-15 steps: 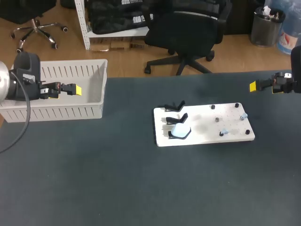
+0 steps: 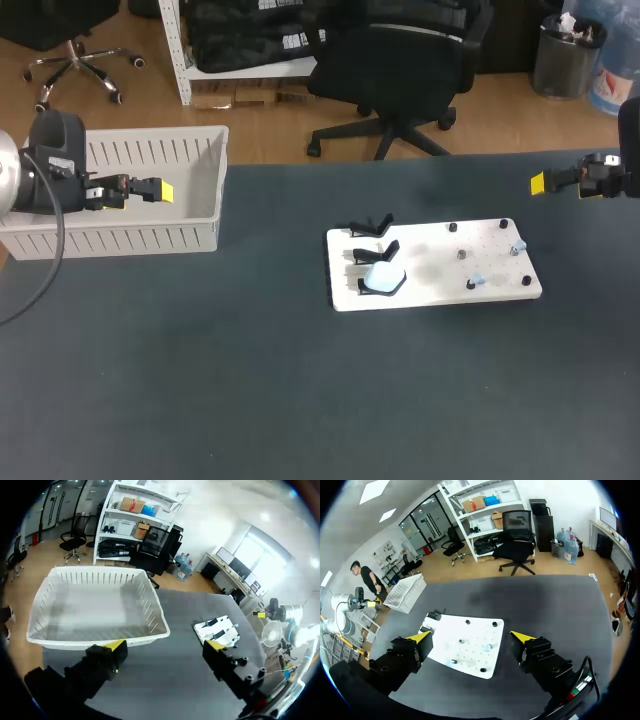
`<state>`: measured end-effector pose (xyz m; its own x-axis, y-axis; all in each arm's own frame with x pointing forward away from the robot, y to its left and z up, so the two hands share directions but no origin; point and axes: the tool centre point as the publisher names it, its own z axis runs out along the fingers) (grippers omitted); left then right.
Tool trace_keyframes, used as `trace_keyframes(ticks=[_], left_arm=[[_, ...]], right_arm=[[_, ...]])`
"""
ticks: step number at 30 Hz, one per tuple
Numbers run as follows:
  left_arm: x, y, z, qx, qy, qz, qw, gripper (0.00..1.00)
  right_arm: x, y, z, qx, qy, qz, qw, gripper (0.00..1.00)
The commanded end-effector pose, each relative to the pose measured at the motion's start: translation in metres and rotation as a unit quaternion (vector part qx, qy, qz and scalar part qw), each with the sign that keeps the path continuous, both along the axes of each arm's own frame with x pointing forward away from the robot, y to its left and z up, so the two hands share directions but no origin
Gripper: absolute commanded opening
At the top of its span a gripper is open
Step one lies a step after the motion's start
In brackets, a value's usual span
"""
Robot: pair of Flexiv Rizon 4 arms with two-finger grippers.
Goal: Pick up each earbud case from the left stands, insert the matching earbuds, close the lid, and place the case in the box.
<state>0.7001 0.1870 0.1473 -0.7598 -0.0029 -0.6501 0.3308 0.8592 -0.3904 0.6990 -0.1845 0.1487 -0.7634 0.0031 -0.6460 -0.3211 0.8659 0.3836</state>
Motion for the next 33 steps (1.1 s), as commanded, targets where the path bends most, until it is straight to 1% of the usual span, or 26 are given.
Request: trace_keyframes(ticks=[1, 18, 19, 21, 22, 24, 26, 28, 29, 31, 32, 33], left_arm=[[0.0, -0.001, 0.001, 0.003, 0.003, 0.002, 1.0, 1.0], [0.0, -0.001, 0.001, 0.003, 0.003, 0.002, 1.0, 1.0], [-0.001, -0.007, 0.005, 0.01, -0.014, -0.018, 1.0, 1.0], [-0.002, -0.016, 0.009, 0.017, -0.033, -0.043, 0.998, 1.0], [-0.003, -0.024, 0.013, 0.016, -0.049, -0.071, 0.996, 1.0], [-0.006, -0.036, 0.017, 0.025, -0.073, -0.105, 0.991, 1.0], [-0.007, -0.046, 0.02, 0.023, -0.087, -0.137, 0.986, 1.0], [-0.008, -0.058, 0.023, 0.025, -0.106, -0.175, 0.979, 1.0], [-0.01, -0.065, 0.024, 0.03, -0.126, -0.197, 0.972, 1.0], [-0.012, -0.074, 0.026, 0.036, -0.145, -0.228, 0.962, 1.0], [-0.015, -0.081, 0.027, 0.04, -0.161, -0.253, 0.953, 1.0], [-0.016, -0.085, 0.028, 0.043, -0.172, -0.27, 0.946, 1.0]], right_arm=[[0.0, 0.0, 0.0, -0.001, 0.001, 0.0, 1.0, 1.0], [0.0, 0.0, 0.0, -0.001, 0.001, 0.0, 1.0, 1.0], [0.0, 0.0, 0.0, -0.001, 0.001, 0.0, 1.0, 1.0], [0.0, 0.0, 0.0, -0.001, 0.001, 0.0, 1.0, 1.0], [0.0, 0.0, 0.0, -0.001, 0.001, 0.0, 1.0, 1.0], [0.0, 0.0, 0.0, -0.001, 0.001, 0.0, 1.0, 1.0], [0.0, 0.0, 0.0, -0.001, 0.001, 0.0, 1.0, 1.0], [0.0, 0.0, 0.0, -0.001, 0.001, 0.0, 1.0, 1.0], [0.0, 0.0, 0.0, -0.001, 0.001, 0.0, 1.0, 1.0], [0.0, 0.0, 0.0, -0.001, 0.001, 0.0, 1.0, 1.0], [0.0, 0.0, 0.0, -0.001, 0.001, 0.0, 1.0, 1.0], [0.0, 0.0, 0.0, -0.001, 0.001, 0.0, 1.0, 1.0]])
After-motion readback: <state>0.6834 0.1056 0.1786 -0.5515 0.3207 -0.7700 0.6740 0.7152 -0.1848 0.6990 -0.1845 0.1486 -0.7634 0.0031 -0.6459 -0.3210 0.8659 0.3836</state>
